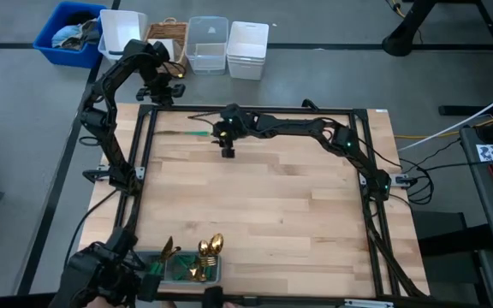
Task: Sort silverware
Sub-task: Move the cutlery rack to the center of the table
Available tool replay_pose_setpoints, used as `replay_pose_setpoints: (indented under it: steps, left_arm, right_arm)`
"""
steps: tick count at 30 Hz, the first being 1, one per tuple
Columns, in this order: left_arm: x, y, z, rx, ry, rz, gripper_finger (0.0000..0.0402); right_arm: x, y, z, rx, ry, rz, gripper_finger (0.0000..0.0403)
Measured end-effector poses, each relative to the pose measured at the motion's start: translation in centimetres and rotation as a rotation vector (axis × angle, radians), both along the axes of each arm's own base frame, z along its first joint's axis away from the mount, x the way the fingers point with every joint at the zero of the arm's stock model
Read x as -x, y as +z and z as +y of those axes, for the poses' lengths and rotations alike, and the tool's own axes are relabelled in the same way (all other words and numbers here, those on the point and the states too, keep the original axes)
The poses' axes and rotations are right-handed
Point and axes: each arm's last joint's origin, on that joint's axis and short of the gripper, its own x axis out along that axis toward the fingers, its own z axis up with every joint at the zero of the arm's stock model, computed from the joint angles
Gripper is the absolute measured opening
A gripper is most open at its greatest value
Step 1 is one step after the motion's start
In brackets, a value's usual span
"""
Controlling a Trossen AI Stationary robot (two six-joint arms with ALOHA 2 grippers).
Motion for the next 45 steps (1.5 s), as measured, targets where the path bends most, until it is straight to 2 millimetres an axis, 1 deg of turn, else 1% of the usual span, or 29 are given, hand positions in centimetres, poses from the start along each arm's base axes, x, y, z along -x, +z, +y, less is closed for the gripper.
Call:
replay_pose_setpoints:
  steps: [3, 6, 10, 15, 17, 20, 26, 31, 34, 37, 41, 45]
  left_arm:
    - [0.0, 0.0, 0.0, 0.001, 0.000, 0.000, 0.0001]
    - [-0.1, 0.0, -0.1, 0.009, 0.022, 0.006, 0.0001]
    - [-0.4, 0.0, -0.2, 0.017, 0.042, 0.016, 0.0001]
    - [-0.4, 0.0, -0.2, 0.010, 0.024, 0.015, 0.0001]
    - [-0.3, 0.2, -0.1, -0.011, -0.008, 0.004, 0.0001]
    - [-0.4, 1.4, 0.4, -0.090, -0.026, -0.028, 0.0001]
    - [-1.2, 4.1, 2.3, -0.335, -0.007, -0.144, 0.0001]
    - [-1.6, 4.7, 4.3, -0.540, -0.031, -0.203, 0.0001]
    - [-1.6, 4.2, 5.6, -0.601, -0.020, -0.214, 0.0001]
    - [-1.1, 3.1, 6.8, -0.590, 0.012, -0.203, 0.0001]
    - [0.1, 0.3, 7.6, -0.422, 0.097, -0.145, 0.0001]
    - [1.6, -2.3, 7.6, -0.204, 0.146, -0.070, 0.0001]
  right_arm:
    - [-0.3, -0.4, -0.4, -0.106, -0.090, -0.040, 0.0143]
    - [-0.2, -0.8, -0.7, -0.174, -0.142, -0.032, 0.0143]
    - [-0.2, -1.4, -0.6, -0.197, -0.134, -0.018, 0.0143]
    - [-0.1, -1.3, -0.4, -0.231, -0.100, 0.002, 0.0143]
    - [0.1, -0.8, -0.3, -0.237, -0.096, 0.011, 0.0143]
    - [0.5, 0.2, -0.1, -0.242, -0.090, 0.028, 0.0143]
    - [1.0, 0.7, 0.2, -0.284, -0.053, 0.065, 0.0143]
    - [1.3, 0.6, 0.4, -0.323, -0.026, 0.101, 0.0143]
    - [1.5, 0.4, 0.5, -0.335, -0.028, 0.131, 0.0143]
    - [1.7, 0.2, 0.6, -0.347, -0.032, 0.161, 0.0143]
    - [1.9, 0.0, 0.7, -0.358, -0.033, 0.185, 0.0143]
    - [2.0, 0.0, 0.7, -0.362, -0.033, 0.194, 0.0143]
